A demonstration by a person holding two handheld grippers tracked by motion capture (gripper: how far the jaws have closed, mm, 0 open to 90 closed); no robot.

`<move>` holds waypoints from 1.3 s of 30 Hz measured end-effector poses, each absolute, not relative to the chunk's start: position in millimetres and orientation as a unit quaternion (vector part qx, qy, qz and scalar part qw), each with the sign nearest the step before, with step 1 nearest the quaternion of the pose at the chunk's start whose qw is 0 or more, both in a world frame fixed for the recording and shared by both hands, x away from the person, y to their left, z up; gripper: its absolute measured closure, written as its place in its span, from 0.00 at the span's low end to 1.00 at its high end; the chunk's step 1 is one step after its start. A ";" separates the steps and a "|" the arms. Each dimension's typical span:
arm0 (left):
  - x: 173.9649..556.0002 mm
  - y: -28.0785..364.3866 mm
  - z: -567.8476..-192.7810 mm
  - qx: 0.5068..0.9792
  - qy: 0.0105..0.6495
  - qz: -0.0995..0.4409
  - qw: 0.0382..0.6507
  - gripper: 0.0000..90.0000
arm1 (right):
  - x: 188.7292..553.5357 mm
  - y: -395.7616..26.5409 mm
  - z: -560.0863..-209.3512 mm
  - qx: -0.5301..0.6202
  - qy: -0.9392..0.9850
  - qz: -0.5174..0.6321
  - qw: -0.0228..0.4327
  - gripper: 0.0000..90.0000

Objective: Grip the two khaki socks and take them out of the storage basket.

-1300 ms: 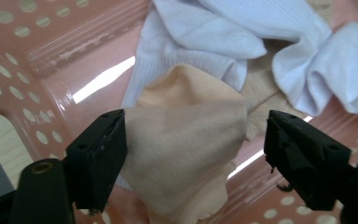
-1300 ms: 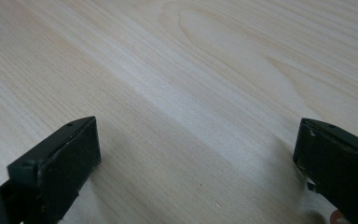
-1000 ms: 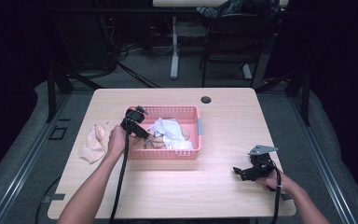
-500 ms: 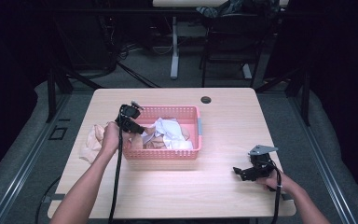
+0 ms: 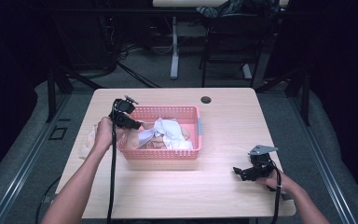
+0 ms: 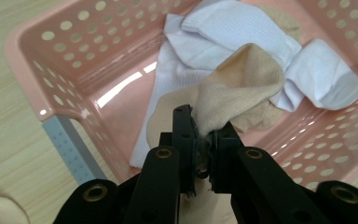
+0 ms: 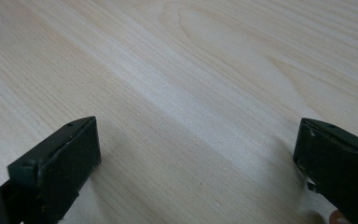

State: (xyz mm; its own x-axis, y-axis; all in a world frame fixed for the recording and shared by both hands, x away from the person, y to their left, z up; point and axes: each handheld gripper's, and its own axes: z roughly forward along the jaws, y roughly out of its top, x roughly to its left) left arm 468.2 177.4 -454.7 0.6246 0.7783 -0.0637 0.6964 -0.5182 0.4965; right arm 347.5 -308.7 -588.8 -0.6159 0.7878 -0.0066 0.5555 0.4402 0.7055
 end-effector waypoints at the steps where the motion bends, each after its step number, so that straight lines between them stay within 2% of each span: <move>1: 468.1 178.5 -452.3 0.866 0.426 0.084 0.249 0.93 | 347.5 -308.7 -588.8 0.404 0.831 0.341 0.170 0.00; 20: 462.1 206.2 -411.3 0.850 0.436 0.102 0.278 0.93 | 347.1 -308.4 -589.1 0.406 0.830 0.343 0.170 0.00; 39: 446.6 264.1 -391.1 0.821 0.474 0.125 0.293 0.93 | 347.0 -308.5 -589.0 0.406 0.830 0.342 0.170 0.00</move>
State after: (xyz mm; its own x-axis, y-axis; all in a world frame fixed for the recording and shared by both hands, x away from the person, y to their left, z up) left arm 446.6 264.1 -391.1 0.5190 0.8517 -0.0723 0.7045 -0.3783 0.6004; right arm 347.0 -308.5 -589.0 -0.6122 0.7907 -0.0047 0.5574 0.4357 0.7067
